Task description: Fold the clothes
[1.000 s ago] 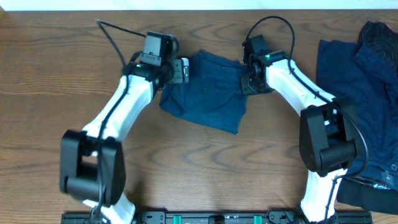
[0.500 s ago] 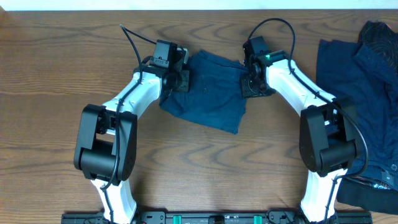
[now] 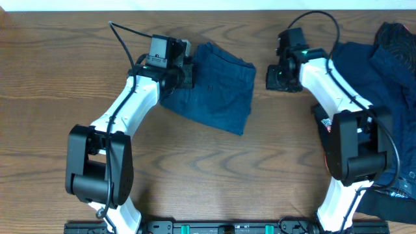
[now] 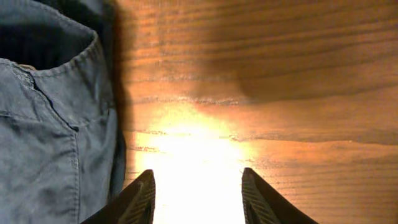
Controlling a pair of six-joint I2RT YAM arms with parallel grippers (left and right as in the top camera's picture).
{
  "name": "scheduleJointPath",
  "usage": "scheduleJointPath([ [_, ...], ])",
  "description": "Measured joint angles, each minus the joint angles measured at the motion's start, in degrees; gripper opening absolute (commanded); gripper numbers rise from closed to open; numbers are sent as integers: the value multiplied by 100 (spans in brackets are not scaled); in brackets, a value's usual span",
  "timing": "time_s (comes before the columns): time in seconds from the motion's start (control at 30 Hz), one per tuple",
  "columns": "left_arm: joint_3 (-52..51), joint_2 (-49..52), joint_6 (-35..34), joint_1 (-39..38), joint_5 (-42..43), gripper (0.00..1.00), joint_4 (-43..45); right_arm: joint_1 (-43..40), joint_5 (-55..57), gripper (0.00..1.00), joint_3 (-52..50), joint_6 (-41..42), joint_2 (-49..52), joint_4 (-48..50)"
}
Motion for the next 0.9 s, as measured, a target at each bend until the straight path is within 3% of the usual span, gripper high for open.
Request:
scheduleJointPath([
  [0.27, 0, 0, -603, 0, -2, 6, -81, 144, -522, 42, 0, 42, 223, 282],
  [0.9, -2, 0, -1235, 0, -2, 6, -175, 402, -605, 43, -7, 186, 625, 310],
])
